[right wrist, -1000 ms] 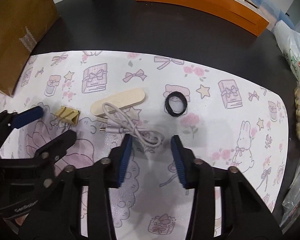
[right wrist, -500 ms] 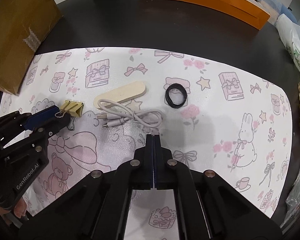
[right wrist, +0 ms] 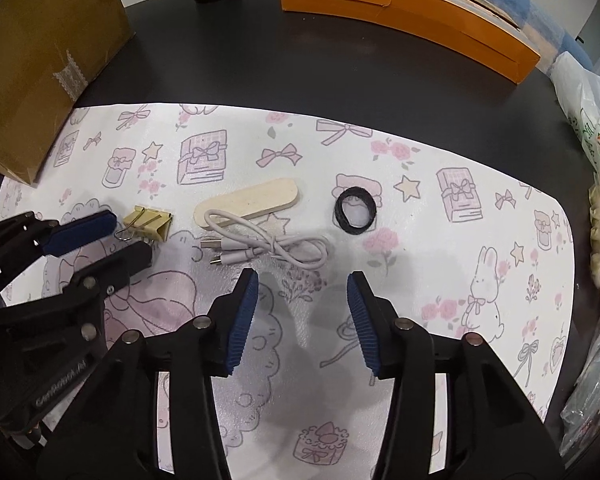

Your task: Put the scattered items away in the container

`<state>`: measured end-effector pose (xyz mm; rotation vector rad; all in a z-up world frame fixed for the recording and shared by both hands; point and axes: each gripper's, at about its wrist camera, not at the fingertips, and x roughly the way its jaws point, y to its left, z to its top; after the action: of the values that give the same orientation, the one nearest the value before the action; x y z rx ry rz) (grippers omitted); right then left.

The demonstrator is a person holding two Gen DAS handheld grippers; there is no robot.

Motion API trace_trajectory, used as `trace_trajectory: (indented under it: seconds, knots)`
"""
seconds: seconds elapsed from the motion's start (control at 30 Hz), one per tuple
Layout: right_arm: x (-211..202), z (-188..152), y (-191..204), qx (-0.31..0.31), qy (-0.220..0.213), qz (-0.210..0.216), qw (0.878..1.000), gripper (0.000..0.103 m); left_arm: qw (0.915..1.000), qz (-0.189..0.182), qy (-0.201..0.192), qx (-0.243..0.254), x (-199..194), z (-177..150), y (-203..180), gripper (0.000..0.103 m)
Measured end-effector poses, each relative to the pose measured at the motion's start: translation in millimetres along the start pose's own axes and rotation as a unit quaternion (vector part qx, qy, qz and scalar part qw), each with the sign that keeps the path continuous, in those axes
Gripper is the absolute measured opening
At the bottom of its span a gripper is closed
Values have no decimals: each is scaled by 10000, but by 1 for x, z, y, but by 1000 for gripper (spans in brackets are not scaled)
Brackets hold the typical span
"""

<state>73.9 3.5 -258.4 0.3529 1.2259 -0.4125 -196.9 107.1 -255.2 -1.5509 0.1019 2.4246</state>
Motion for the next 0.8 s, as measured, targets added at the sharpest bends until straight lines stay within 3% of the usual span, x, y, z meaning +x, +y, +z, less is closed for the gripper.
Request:
trace_trajectory:
  seconds: [0.13, 0.33, 0.4, 0.43, 0.5, 0.8]
  knots:
    - [4, 21, 7, 16, -31, 71, 10000, 48, 10000, -25, -47, -58, 3, 7, 2, 46]
    - [9, 25, 5, -12, -70, 184, 9998, 49, 9998, -104, -30, -172, 7, 10, 5, 45]
    - [8, 25, 7, -116, -87, 95, 9999, 40, 9997, -122, -25, -202, 8, 11, 7, 44]
    - [7, 24, 8, -169, -75, 31, 9998, 21, 9997, -131, -23, -218, 9, 11, 7, 34]
    - [6, 24, 7, -164, -38, 54, 9998, 4, 9996, -150, -18, -248, 10, 11, 8, 34]
    - [-7, 19, 6, 10, -186, 370, 9991, 6, 9993, -153, 7, -335, 6, 6, 18, 34]
